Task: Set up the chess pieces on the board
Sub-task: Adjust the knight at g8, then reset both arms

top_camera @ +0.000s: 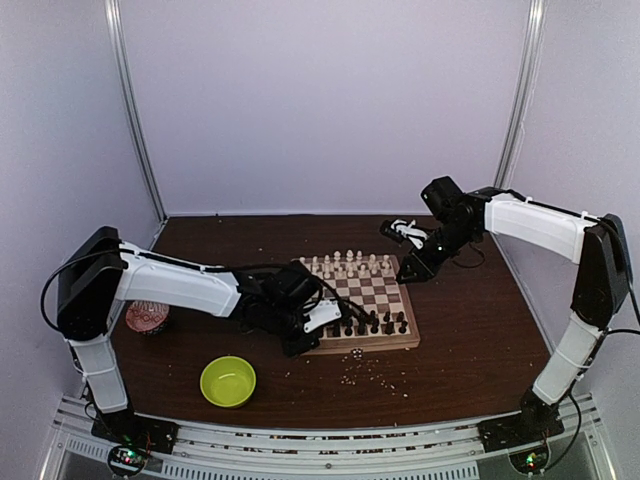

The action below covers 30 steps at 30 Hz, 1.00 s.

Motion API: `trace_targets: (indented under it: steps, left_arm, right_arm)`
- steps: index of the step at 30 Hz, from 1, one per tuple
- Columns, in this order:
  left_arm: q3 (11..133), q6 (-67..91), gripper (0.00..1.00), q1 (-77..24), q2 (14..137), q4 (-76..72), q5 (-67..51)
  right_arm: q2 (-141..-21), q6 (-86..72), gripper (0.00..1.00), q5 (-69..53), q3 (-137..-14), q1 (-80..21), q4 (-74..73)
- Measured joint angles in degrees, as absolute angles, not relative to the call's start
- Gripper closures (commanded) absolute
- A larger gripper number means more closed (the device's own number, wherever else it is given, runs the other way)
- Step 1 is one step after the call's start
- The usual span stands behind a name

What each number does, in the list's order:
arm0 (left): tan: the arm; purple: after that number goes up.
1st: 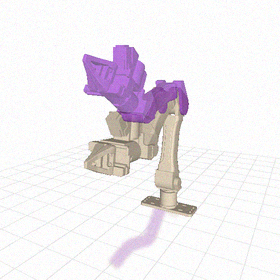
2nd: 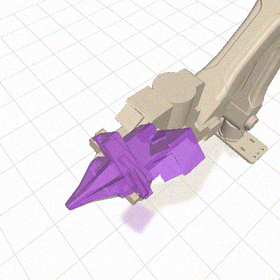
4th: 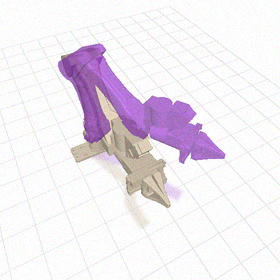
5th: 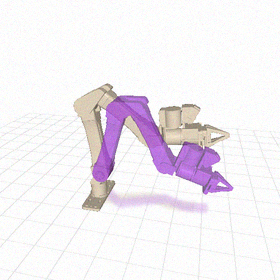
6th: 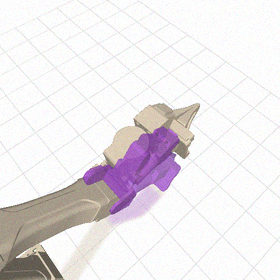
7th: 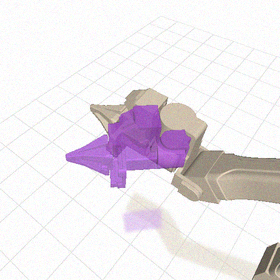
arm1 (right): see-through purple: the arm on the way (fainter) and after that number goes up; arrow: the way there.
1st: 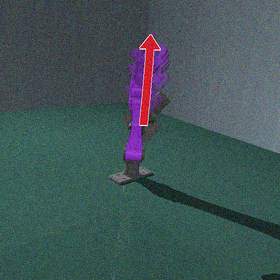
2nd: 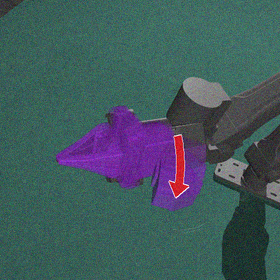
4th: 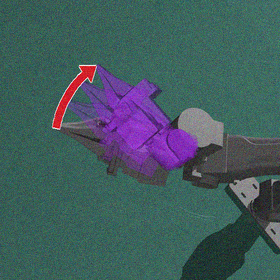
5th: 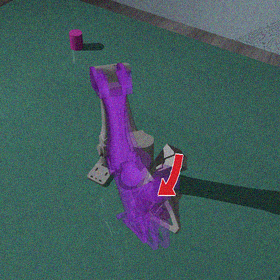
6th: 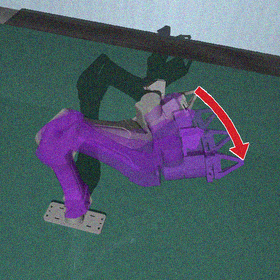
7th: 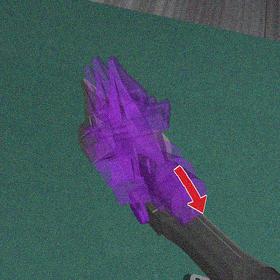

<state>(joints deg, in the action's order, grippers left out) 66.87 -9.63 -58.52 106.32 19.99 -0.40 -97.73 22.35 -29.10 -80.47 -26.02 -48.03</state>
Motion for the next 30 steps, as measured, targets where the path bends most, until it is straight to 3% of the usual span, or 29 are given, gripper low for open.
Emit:
trace_targets:
  steps: [4, 10, 11, 12, 13, 14, 15, 19, 24, 30]
  left_arm:
    - [66.87, -10.15, 0.96, -58.94, 102.35, 23.03, -0.64]
    - [69.56, -10.13, 0.59, -58.70, 93.51, 26.17, 3.46]
    - [70.52, -9.63, 0.53, -58.33, 92.42, 26.44, 4.45]
    - [71.35, -9.43, 0.46, -57.80, 91.55, 26.68, 5.23]
    - [72.10, -9.17, 0.36, -57.10, 90.78, 26.89, 5.96]
    - [73.06, -8.34, 0.07, -55.92, 89.82, 27.18, 6.87]
    - [73.60, -8.01, 0.03, -54.98, 89.17, 27.18, 7.64]
    - [75.72, -4.32, 0.02, -48.58, 85.60, 27.20, 10.24]
    - [76.62, 1.37, 0.02, -40.03, 82.46, 26.13, 15.29]
    - [76.34, 7.03, 0.02, -38.04, 82.28, 25.69, 18.74]
  right_arm:
    - [-97.60, 22.65, 0.68, -29.32, -81.23, -24.86, -49.36]
    - [-92.92, 23.38, 0.58, -29.06, -84.31, -20.38, -51.24]
    - [-91.18, 23.22, 0.47, -28.82, -85.01, -19.16, -51.11]
    - [-89.43, 22.92, 0.06, -28.47, -85.36, -18.15, -50.63]
    - [-87.44, 22.33, 0.00, -28.03, -85.36, -17.08, -49.80]
    - [-85.38, 21.63, 0.00, -27.55, -85.34, -16.08, -49.01]
    - [-83.53, 20.97, 0.00, -26.59, -85.25, -15.20, -47.94]
    - [-76.25, 16.62, 0.00, -19.68, -83.11, -12.67, -40.93]
    - [-75.24, 8.91, 0.00, -8.75, -79.42, -12.34, -33.80]
    - [-74.41, 5.98, 0.00, -4.40, -73.17, -12.34, -30.39]
